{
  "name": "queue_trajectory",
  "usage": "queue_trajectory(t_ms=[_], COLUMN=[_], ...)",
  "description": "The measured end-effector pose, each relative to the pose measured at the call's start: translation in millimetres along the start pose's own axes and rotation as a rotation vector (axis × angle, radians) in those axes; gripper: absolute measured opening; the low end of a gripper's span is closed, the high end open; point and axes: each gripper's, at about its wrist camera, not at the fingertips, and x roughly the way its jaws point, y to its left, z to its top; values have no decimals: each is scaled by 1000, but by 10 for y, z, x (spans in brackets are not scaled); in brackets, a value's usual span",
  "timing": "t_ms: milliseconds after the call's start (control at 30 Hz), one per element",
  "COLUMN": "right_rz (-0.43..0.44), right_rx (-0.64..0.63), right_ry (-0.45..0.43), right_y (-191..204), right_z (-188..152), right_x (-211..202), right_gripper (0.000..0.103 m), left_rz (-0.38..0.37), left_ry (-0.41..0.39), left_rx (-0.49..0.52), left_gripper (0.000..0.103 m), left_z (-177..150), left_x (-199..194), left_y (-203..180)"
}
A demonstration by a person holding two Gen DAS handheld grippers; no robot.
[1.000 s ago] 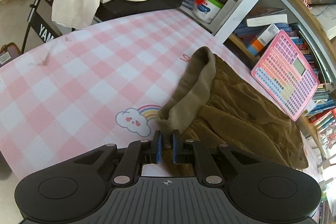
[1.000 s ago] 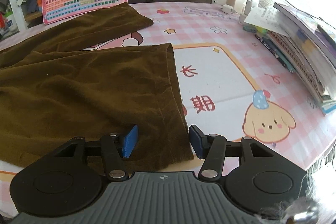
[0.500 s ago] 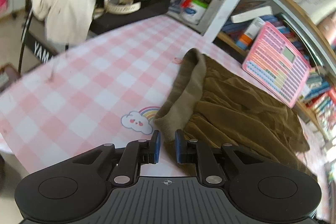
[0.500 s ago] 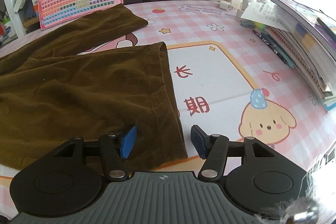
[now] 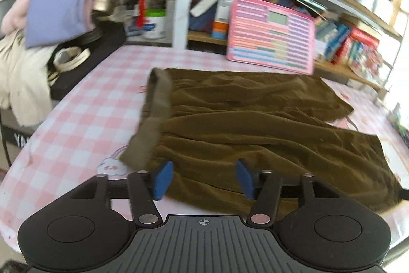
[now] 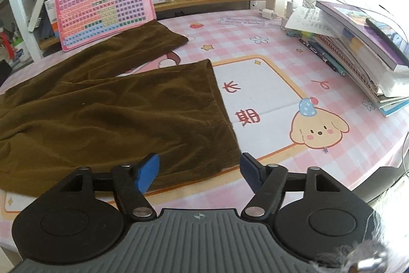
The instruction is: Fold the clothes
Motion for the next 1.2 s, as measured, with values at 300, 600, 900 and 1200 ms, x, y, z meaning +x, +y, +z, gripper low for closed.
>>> queue_trajectory(t_ms=[300, 600, 900, 1200], right_rz=[8, -5, -27, -1], right_rx=[-80, -115, -124, -180], right_ry=[-20, -14, 10, 31], right_y=[206, 258, 202, 203], right_z=[-95, -118, -136, -78], right_x=[-165, -194, -150, -21], right_gripper=[87, 97, 101, 101], left_rz=[0, 4, -31, -55], left_ry=[-1, 42, 64, 74], left_rx=[86, 109, 124, 127], left_gripper=[92, 93, 93, 94], left_z=[-59, -95, -146, -123], left_x=[-44, -6, 89, 198], left_y=[-254, -344, -422, -515])
